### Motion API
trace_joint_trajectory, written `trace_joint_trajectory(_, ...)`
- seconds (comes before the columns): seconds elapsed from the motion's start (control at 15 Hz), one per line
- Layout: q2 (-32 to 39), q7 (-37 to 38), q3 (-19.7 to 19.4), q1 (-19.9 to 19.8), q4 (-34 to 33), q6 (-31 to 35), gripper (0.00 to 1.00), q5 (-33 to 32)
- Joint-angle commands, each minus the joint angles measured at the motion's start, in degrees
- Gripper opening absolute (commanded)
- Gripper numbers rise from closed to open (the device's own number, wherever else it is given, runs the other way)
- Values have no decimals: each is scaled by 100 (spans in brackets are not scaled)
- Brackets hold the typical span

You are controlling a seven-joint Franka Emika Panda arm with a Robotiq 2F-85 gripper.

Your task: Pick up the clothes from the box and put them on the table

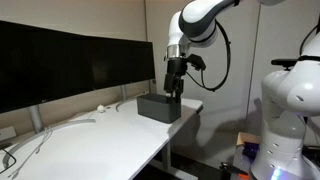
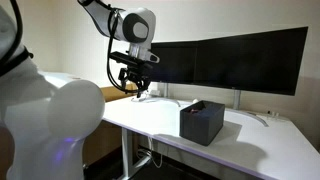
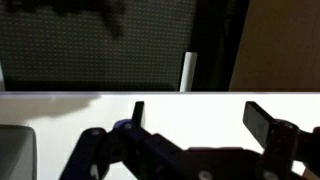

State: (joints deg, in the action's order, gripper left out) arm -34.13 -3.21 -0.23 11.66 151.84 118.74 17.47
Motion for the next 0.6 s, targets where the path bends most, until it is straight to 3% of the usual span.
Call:
trace_joint_trajectory(0.0,1,-48,92,-104,-13,-31,100,55)
trace_joint_trajectory(0.4,1,-48,92,-104,-13,-31,100,55)
trace_joint_trajectory(0.53,64,195,348,-211,-148,334,100,-215)
